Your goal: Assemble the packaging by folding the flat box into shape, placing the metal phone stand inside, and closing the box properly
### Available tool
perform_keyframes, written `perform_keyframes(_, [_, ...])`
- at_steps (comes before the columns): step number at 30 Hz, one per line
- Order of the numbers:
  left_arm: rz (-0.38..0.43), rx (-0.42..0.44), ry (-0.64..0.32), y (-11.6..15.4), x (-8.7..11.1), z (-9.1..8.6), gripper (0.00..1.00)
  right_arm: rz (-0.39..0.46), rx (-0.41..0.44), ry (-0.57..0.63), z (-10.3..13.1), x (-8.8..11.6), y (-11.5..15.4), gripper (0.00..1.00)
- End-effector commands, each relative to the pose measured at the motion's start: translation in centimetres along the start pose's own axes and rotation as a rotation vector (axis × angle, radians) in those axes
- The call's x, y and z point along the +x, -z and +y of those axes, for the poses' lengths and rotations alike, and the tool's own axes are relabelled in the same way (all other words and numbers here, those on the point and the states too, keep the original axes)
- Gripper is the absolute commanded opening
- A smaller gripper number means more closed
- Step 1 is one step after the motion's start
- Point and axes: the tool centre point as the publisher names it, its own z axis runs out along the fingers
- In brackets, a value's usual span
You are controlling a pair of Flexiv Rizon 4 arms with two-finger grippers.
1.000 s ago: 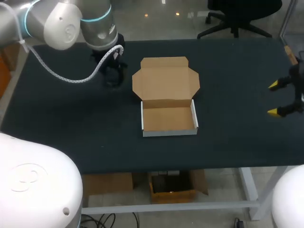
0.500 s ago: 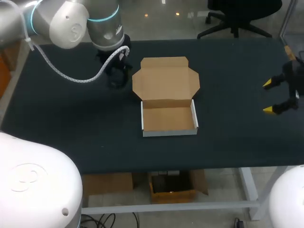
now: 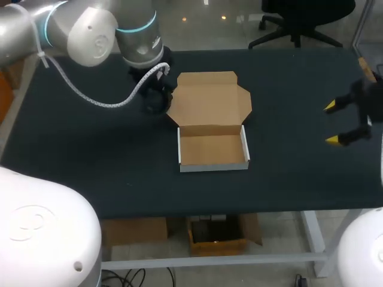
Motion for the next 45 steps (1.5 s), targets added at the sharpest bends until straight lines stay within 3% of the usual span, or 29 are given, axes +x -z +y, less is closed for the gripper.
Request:
perform_keyframes(1, [-0.009,0.011,-0.027,0.1,2.0,-0.3,0.00,0.005,0.019,-0.012,-0.1,-0.1,-1.1,1.00])
perform_keyframes(16, [0.016,0.047,-0.103,0.2,5.9,-0.5,0.00,0.047,-0.029,-0.051,0.0,1.2,-3.2,1.00])
perform_keyframes(28, [0.038,0.036,-0.145,-0.3,8.2,-0.6,0.00,0.092,-0.020,-0.046,1.1,1.3,-5.8,1.00])
perform_keyframes(39, [0.092,-0.040,-0.141,-3.3,12.6,-2.6,0.00,0.092,-0.020,-0.046,1.1,1.3,-5.8,1.00])
perform_keyframes(45, [0.118,-0.060,-0.117,-4.9,14.0,-3.1,0.00,0.092,-0.020,-0.046,1.1,1.3,-5.8,1.00])
